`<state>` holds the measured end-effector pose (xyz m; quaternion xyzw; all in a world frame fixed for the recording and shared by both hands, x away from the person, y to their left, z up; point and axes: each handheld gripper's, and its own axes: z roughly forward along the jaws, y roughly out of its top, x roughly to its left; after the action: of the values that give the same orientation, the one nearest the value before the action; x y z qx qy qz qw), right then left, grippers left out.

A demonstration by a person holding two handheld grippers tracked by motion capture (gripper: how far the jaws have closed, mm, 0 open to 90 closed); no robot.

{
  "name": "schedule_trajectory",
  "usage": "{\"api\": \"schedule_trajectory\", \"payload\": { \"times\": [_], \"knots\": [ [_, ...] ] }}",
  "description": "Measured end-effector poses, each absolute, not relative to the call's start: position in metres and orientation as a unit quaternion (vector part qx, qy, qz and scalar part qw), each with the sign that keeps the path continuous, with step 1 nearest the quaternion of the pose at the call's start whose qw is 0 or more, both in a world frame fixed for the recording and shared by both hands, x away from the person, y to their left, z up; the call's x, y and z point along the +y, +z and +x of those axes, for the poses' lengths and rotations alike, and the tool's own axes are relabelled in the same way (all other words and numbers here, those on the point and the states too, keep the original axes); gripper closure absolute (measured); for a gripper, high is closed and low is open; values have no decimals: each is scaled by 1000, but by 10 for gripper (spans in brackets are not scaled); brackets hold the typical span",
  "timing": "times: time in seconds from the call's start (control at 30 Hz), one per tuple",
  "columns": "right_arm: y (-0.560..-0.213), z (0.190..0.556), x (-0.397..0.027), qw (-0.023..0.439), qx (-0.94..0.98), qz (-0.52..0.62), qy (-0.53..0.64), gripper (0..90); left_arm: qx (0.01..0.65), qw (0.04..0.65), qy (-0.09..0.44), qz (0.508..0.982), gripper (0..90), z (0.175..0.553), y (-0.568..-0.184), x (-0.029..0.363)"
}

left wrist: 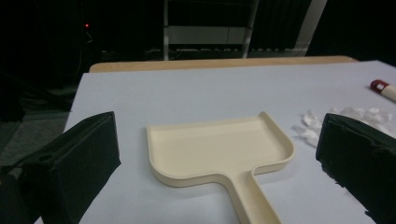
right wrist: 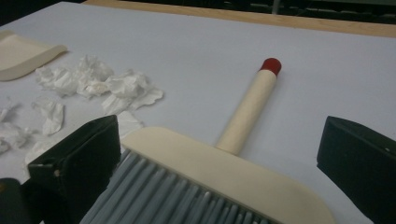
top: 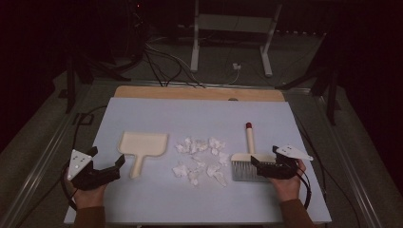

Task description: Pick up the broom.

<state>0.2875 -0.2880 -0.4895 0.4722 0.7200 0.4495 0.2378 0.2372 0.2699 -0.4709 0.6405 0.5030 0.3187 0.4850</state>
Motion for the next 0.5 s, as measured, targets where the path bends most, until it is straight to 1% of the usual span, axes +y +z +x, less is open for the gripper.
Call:
{"api": "schedule_trajectory", "payload": {
  "times": [0.33, 0.4, 0.5],
  "knots": [
    [-483, 287, -288, 236, 714, 495, 436, 0, 506, 473, 325, 644, 4, 237, -475, 269],
    [-474, 291, -289, 250, 715, 497, 425, 0, 508, 473, 326, 642, 3, 237, -477, 268],
    [-467, 297, -289, 252, 708, 499, 431, 0, 509, 467, 329, 644, 3, 237, -478, 267]
  ]
}}
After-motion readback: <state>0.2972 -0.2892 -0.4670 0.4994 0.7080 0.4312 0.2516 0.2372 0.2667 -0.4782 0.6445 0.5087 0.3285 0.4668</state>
